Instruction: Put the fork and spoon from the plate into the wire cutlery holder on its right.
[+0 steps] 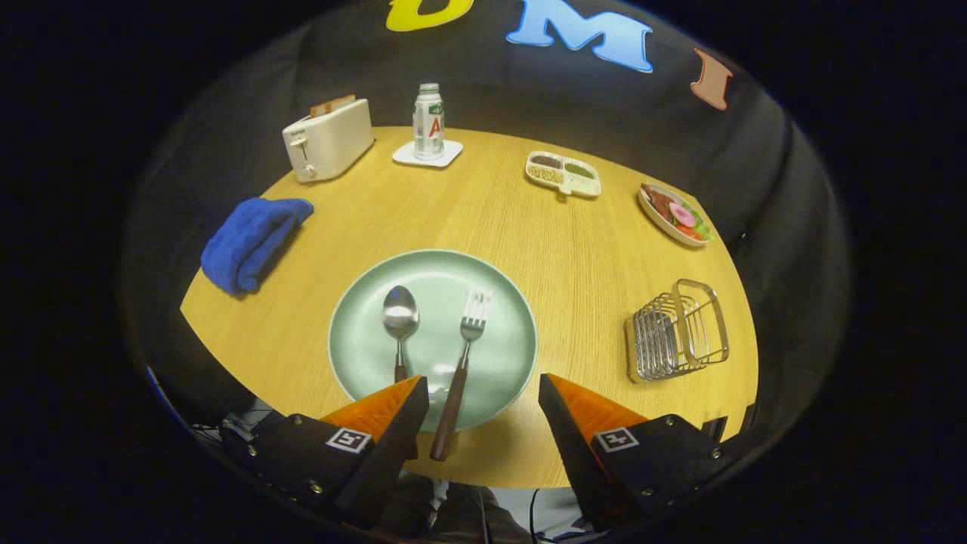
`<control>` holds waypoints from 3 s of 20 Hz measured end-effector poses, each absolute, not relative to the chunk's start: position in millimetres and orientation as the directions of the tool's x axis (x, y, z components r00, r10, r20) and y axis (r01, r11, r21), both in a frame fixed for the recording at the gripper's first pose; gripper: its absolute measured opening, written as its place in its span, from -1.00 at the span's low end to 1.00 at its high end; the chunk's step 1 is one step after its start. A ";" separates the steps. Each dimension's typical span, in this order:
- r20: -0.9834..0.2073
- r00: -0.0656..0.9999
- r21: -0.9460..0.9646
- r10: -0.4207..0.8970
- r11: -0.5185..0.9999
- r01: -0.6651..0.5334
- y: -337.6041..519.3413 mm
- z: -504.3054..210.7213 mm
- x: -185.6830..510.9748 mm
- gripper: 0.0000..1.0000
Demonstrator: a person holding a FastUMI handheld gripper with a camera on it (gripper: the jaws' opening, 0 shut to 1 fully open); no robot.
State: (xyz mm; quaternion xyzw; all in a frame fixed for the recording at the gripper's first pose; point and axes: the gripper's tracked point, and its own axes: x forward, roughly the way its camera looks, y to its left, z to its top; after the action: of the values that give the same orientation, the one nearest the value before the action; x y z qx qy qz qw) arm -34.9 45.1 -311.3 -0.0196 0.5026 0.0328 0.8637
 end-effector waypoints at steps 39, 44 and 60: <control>-0.996 0.021 -0.078 -0.083 0.781 -0.620 -150.9 -230.5 -38.9 -0.97; -0.986 -0.048 -0.098 -0.158 0.795 -0.599 -206.7 -221.9 -38.1 -0.96; -0.942 -0.235 -0.044 -0.242 0.780 -0.625 -221.1 -265.9 -16.7 -0.96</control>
State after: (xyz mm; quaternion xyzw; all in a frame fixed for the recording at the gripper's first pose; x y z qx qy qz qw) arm -16.7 -221.1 -265.9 -0.2828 0.7662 0.1740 0.5502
